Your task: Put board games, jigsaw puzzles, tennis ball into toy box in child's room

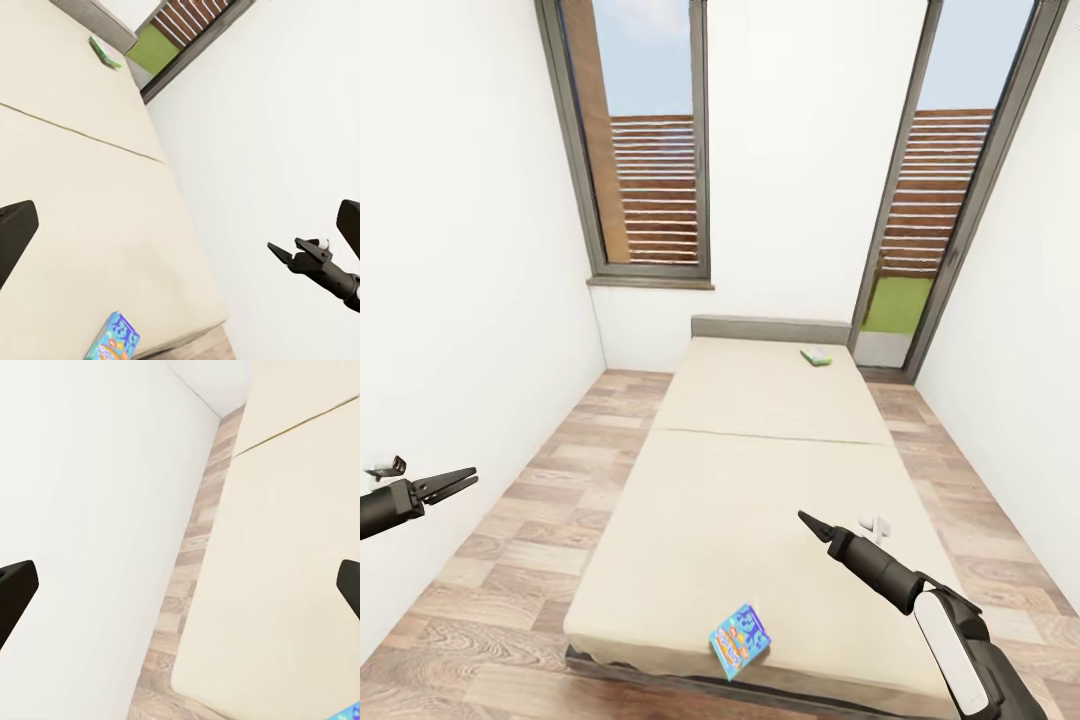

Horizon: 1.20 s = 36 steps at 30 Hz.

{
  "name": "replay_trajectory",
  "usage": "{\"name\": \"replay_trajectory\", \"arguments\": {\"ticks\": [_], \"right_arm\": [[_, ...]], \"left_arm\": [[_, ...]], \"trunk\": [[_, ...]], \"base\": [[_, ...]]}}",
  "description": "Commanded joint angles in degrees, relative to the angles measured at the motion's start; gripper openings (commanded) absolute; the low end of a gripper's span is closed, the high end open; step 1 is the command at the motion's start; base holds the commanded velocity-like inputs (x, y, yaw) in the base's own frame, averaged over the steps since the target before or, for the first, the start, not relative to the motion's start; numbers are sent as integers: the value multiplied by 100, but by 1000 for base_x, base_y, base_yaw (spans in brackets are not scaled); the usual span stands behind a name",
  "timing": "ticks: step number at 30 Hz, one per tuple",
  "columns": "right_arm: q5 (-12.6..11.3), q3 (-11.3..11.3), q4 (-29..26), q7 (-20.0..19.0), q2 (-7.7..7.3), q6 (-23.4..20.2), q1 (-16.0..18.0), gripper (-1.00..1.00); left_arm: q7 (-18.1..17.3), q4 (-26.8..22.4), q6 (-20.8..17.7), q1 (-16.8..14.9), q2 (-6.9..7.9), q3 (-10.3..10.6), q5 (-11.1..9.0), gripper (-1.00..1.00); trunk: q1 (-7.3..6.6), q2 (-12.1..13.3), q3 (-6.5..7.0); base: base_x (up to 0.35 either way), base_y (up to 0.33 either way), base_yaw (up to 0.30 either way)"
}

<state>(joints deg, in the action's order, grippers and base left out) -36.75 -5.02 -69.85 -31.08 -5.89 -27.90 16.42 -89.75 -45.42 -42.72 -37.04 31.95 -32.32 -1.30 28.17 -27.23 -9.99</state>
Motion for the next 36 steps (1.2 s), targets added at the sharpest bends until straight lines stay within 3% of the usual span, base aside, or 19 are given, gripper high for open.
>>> {"name": "replay_trajectory", "arguments": {"ticks": [1,36], "right_arm": [[-42,-8,-2,-4,1,-49,6,100],[-44,-8,-2,-4,1,-49,7,100]], "left_arm": [[-25,0,-61,-5,1,-2,7,100],[-25,-1,-61,-5,-11,-1,7,100]], "trunk": [[3,-10,-1],[3,-10,326]], "base": [[0,0,0],[25,24,0]]}}
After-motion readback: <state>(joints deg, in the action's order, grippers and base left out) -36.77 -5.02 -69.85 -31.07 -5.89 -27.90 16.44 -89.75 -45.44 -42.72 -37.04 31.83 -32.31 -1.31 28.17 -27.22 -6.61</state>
